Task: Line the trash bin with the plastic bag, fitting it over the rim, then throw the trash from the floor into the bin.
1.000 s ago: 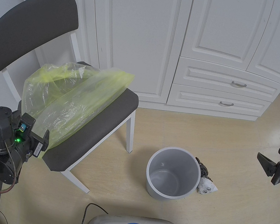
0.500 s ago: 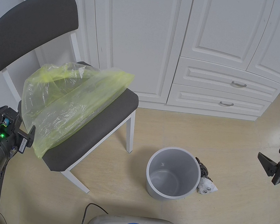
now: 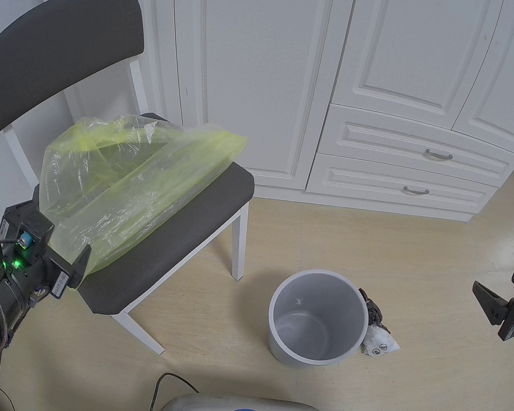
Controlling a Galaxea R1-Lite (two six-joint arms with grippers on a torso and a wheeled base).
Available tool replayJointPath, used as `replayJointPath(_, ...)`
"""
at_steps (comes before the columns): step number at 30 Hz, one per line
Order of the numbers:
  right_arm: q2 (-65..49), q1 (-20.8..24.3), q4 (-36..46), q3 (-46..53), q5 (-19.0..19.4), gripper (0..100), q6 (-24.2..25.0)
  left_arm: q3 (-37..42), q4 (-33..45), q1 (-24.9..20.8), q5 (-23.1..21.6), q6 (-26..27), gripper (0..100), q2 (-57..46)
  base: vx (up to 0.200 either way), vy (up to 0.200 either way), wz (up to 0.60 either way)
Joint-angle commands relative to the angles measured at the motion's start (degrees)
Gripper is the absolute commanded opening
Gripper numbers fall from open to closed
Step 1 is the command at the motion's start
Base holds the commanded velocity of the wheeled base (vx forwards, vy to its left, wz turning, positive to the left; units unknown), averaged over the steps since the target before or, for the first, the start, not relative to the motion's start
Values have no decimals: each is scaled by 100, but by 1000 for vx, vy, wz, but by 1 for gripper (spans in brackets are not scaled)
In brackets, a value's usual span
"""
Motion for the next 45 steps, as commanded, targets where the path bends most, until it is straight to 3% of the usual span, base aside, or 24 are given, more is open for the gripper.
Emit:
replayJointPath(1,-4,5,17,16,1,100,-65,100,15,-503,21,33,100,336,0,0,0)
replayJointPath(9,22,14,8,69,1,100,-127,126,-82,-494,162,253,100,1294,0,0,0)
replayJointPath(16,66,5,8,60,1,100,-127,-111,-82,-371,742,253,100,1619,0,0,0)
replayJointPath(26,66,5,-1,51,1,100,-118,-243,-328,16,777,315,100,1505,0,0,0)
replayJointPath(28,66,5,-1,51,1,100,-118,-252,-372,341,794,473,100,1338,0,0,0)
replayJointPath(31,66,5,-1,51,1,100,-118,-243,-460,473,794,490,100,1355,0,0,0)
replayJointPath(39,75,5,-1,60,1,100,-118,-340,-495,516,803,517,100,1522,0,0,0)
replayJointPath(45,66,5,-10,51,10,100,-118,-481,-539,490,803,807,100,1013,0,0,0)
